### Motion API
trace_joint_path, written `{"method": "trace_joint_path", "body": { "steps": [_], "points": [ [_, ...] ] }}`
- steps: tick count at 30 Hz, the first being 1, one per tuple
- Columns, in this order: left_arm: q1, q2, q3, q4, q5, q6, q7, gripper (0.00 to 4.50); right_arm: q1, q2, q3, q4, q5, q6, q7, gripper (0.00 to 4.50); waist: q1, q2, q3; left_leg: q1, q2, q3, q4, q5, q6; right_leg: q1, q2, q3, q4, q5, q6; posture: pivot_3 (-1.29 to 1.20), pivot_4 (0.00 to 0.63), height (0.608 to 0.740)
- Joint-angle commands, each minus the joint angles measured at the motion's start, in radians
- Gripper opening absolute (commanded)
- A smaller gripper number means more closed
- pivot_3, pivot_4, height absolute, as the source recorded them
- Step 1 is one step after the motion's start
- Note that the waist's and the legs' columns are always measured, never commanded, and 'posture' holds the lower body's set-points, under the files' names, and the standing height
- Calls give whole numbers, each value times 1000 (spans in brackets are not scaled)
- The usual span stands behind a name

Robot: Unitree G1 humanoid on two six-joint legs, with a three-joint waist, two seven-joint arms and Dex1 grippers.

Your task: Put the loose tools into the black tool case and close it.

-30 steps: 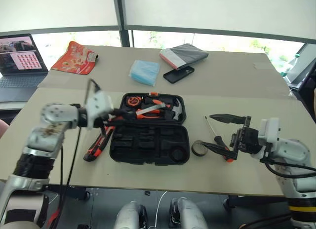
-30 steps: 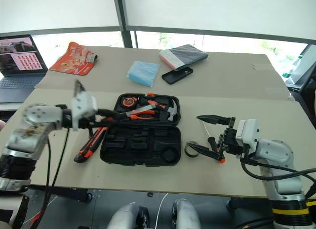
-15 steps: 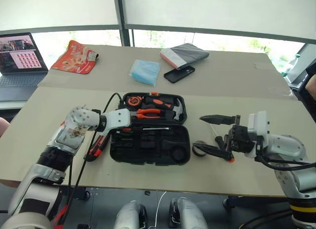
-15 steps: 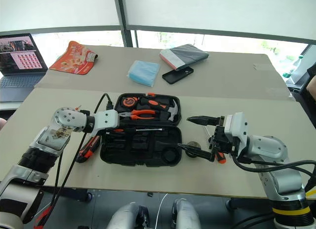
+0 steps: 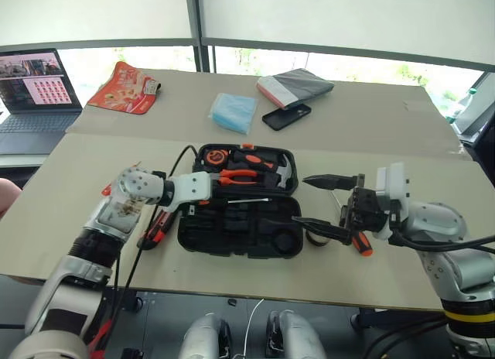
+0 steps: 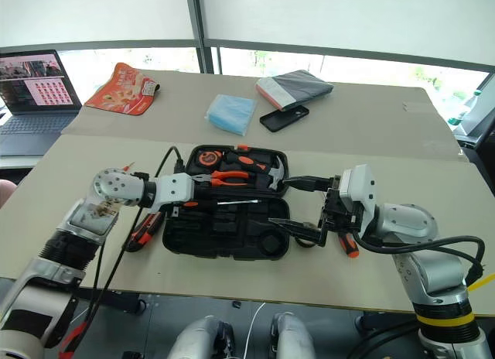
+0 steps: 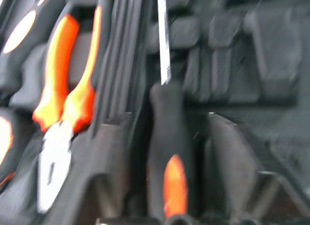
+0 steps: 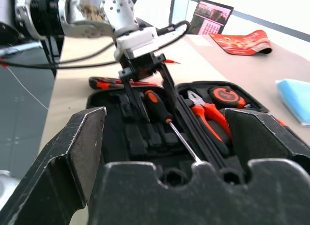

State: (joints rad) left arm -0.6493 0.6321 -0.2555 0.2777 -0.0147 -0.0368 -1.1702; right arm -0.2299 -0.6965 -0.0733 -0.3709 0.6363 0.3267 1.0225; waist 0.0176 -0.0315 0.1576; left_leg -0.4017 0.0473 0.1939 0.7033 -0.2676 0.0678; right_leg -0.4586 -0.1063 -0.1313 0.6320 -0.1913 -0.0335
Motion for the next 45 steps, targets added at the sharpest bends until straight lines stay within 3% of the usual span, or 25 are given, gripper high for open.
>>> {"method": "trace_joint_path", "body": {
  "steps": [1, 4, 7, 12, 14, 31, 35, 38, 41, 45],
  "points": [
    [7, -33, 125, -85, -128, 82, 63, 2976, 17, -2, -35, -48, 43, 15, 1, 4500, -2, 0, 0, -1, 0, 0, 1, 0, 1, 0, 0, 0, 0, 0, 0, 0, 150, 740],
    [34, -31, 146, -108, -148, 119, 71, 2976, 29, -1, -44, -52, 52, 19, -3, 4500, -7, 0, 0, 0, 0, -1, 1, -1, 1, 0, 0, 0, 0, 0, 1, 0, 150, 740],
    [65, -39, 171, -105, -159, 167, 109, 2274, 40, 8, -53, -45, 57, 17, -11, 4500, -10, 0, 0, 2, 0, 0, 1, 0, 1, 2, 1, 1, 0, 0, 2, 0, 150, 740],
    [106, -57, 142, -97, -142, 169, 128, 418, 44, 23, -60, -28, 49, 3, -16, 4500, -6, 0, 0, 2, 0, -1, 1, 0, 0, 1, 1, 1, 1, 0, 2, 0, 150, 740],
    [129, -69, 107, -87, -107, 168, 147, 44, 47, 30, -68, -16, 43, -8, -18, 4500, -5, 0, 0, 1, 0, -1, 1, 0, 0, 1, 0, 1, 0, 0, 2, 0, 150, 740],
    [127, -143, -11, -27, 11, 180, 190, 44, 143, 72, -92, 26, -22, -70, -59, 4500, 4, 6, -4, 3, -1, -1, 1, -2, 3, 4, -2, 1, 0, 1, 3, 0, 150, 740],
    [140, -169, 28, -53, -21, 141, 213, 44, 197, 86, -148, 14, -15, -67, -112, 4500, 13, 10, -6, 3, -2, -1, 1, -2, 4, 4, -3, 1, -1, 1, 4, 0, 150, 740],
    [162, -199, 155, -99, -172, 152, 205, 44, 280, 91, -236, -4, -3, -65, -152, 4500, 19, 10, -6, 2, -2, -1, 1, -3, 5, 4, -4, 1, -1, 1, 4, 0, 150, 740],
    [210, -168, 265, -189, -319, 77, 106, 840, 405, 80, -328, -26, -22, -79, -161, 4500, 17, 9, -6, 0, -2, 0, 1, -3, 5, 2, -4, 1, -2, 0, 5, 0, 150, 740],
    [279, -57, 310, -255, -435, 106, -72, 2170, 565, 75, -436, -29, -45, -115, -144, 4500, 12, 10, -6, 1, -1, -1, 1, -2, 3, 2, -4, 1, -1, 0, 6, 0, 150, 740]
  ]
}}
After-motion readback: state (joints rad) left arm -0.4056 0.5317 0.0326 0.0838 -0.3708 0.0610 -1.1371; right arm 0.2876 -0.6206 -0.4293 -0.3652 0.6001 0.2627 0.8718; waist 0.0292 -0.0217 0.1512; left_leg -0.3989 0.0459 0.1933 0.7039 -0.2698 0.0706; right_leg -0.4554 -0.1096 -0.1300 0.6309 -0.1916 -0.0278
